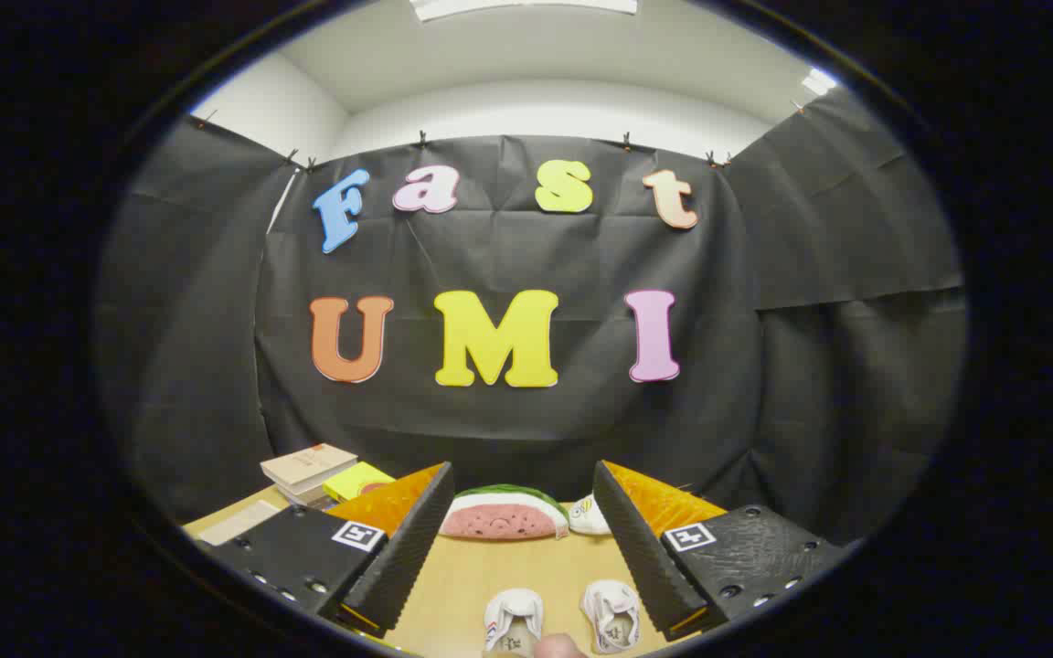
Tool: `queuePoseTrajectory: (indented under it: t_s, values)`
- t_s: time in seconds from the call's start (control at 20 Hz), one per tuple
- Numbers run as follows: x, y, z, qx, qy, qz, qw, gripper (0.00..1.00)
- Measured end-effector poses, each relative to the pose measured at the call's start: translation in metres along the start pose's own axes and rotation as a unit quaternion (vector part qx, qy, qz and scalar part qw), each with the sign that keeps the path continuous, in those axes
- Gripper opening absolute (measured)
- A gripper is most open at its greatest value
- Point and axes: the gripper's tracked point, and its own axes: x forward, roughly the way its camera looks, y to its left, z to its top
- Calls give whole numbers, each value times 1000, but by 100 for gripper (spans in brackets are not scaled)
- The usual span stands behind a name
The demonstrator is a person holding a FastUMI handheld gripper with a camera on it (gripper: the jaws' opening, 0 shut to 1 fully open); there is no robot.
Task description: Open the storage box then place both shoes into the box .Put the left shoe in first, then the right shoe, with the right side of both shoes facing outward in a uniform manner.
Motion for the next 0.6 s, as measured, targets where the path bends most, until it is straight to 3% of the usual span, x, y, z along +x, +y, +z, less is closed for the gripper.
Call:
queuePoseTrajectory:
  t_s: [0.15, 0.6]
  values:
    - [0, -8, 8, 0, -12, -9, 1000, 95]
    - [1, 13, 9, -6, -16, 27, 999, 95]
